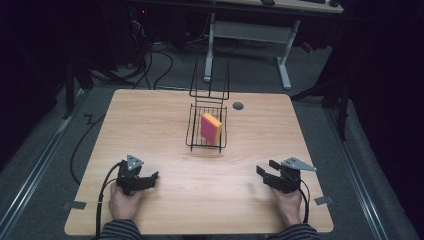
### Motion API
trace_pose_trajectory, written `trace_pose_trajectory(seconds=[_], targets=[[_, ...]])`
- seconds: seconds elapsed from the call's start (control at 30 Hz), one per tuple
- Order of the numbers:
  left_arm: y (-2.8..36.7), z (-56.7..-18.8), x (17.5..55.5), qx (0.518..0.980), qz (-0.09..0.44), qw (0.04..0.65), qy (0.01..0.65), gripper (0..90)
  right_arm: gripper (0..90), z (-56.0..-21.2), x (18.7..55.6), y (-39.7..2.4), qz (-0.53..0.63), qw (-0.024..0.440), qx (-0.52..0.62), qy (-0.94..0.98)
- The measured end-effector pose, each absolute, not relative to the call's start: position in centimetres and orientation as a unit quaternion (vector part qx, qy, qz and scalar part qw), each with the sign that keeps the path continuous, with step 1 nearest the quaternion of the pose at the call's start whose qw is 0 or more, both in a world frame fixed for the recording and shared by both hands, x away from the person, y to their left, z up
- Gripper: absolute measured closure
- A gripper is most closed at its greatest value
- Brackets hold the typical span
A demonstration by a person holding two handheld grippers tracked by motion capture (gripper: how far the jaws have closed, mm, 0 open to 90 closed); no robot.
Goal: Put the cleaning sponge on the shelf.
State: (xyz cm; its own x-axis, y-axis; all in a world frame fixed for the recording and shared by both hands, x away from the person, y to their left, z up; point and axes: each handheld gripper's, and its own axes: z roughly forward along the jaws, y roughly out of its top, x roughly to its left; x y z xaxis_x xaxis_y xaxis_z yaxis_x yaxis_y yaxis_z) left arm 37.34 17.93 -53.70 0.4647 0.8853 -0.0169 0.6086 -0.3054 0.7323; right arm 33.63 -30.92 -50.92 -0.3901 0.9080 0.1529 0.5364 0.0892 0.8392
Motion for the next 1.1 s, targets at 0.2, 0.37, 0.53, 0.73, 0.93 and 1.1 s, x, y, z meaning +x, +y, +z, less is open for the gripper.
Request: trace_pose_trajectory(seconds=[0.2,0.37,0.53,0.73,0.93,1.1], targets=[[17.9,-53.7,37.3,0.783,0.200,0.346,0.477,18.3,36.5,-51.2,33.8,-30.7,0.424,0.213,0.511,0.717],[17.9,-53.7,37.3,0.783,0.200,0.346,0.477,18.3,36.9,-51.6,34.0,-30.6,0.412,0.216,0.511,0.723],[17.9,-53.7,37.3,0.783,0.200,0.346,0.477,18.3,36.9,-52.1,34.3,-30.3,0.394,0.222,0.509,0.733],[17.9,-53.7,37.3,0.783,0.200,0.346,0.477,18.3,36.9,-52.4,34.6,-30.2,0.381,0.230,0.503,0.741],[17.9,-53.7,37.3,0.783,0.200,0.346,0.477,18.3,37.0,-52.7,34.9,-30.0,0.360,0.236,0.503,0.749],[17.9,-53.7,37.3,0.783,0.200,0.346,0.477,18.3,36.9,-52.8,35.0,-29.9,0.350,0.238,0.508,0.750]])
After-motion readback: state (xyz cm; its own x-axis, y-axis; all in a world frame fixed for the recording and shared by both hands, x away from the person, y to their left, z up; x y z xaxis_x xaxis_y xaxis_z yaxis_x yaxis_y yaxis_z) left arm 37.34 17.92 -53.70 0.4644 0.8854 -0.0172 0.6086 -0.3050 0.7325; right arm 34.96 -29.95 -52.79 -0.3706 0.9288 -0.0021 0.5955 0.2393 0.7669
